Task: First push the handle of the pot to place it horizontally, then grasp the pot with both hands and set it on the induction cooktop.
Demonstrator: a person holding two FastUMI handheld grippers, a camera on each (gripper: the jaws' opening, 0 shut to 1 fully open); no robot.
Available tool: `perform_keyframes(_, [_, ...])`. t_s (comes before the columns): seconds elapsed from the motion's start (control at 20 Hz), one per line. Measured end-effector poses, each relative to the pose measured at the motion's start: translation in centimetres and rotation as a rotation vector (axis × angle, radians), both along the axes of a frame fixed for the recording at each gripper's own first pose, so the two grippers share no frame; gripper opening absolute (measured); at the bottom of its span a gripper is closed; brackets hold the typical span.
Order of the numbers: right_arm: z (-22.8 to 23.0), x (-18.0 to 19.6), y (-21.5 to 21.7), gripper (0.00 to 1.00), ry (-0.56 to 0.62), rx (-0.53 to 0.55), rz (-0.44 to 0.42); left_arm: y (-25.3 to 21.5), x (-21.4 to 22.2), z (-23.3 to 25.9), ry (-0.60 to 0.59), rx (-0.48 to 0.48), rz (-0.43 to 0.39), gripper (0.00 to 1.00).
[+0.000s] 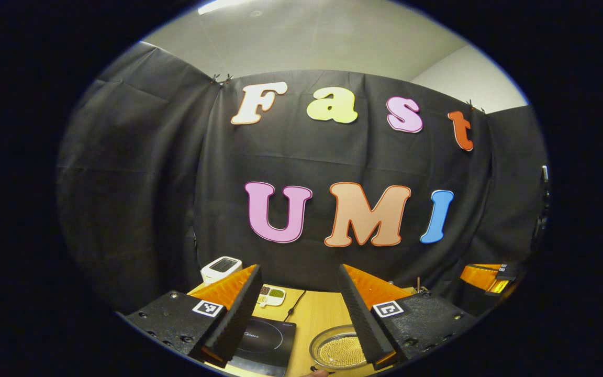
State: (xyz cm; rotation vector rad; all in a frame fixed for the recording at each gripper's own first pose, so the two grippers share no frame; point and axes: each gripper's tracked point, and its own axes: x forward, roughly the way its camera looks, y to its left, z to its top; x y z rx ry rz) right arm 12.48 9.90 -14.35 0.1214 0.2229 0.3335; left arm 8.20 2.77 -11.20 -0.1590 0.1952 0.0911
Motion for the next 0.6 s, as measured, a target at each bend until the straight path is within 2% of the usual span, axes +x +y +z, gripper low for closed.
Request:
perform_keyframes(0.1, [-1.2, 0.6, 0.6, 0.06, 0.021, -0.008, 0.01, 0.4, 0.3, -0.9, 0.009, -0.003, -0.002, 0.84])
perform_keyframes(0.15, [-2.0, 0.7, 1.2, 0.06, 0.036, -0.007, 0.014, 0.8, 0.8, -0.8, -0.007, 0.003, -0.01, 0.89])
perform_keyframes(0.3, [-4.9, 1.0, 2.6, 0.02, 0.106, -0.036, 0.006, 2.4, 2.5, -1.2, -0.03, 0.034, -0.026, 0.89])
perform_keyframes(0.35, [-5.6, 0.8, 3.4, 0.05, 0.123, -0.044, 0.007, 2.8, 3.0, -1.2, -0.05, 0.041, -0.041, 0.84])
perform_keyframes(0.4, [-6.6, 0.7, 3.8, 0.05, 0.148, -0.067, 0.0, 3.1, 3.6, -1.4, -0.059, 0.046, -0.058, 0.88])
perform_keyframes(0.55, [-10.1, 0.1, 5.5, 0.05, 0.229, -0.077, -0.04, 3.8, 5.0, -3.4, -0.052, 0.056, -0.13, 0.88])
perform_keyframes(0.6, [-11.4, -0.3, 6.1, 0.08, 0.258, -0.076, -0.055, 4.1, 5.5, -4.1, -0.054, 0.055, -0.153, 0.88])
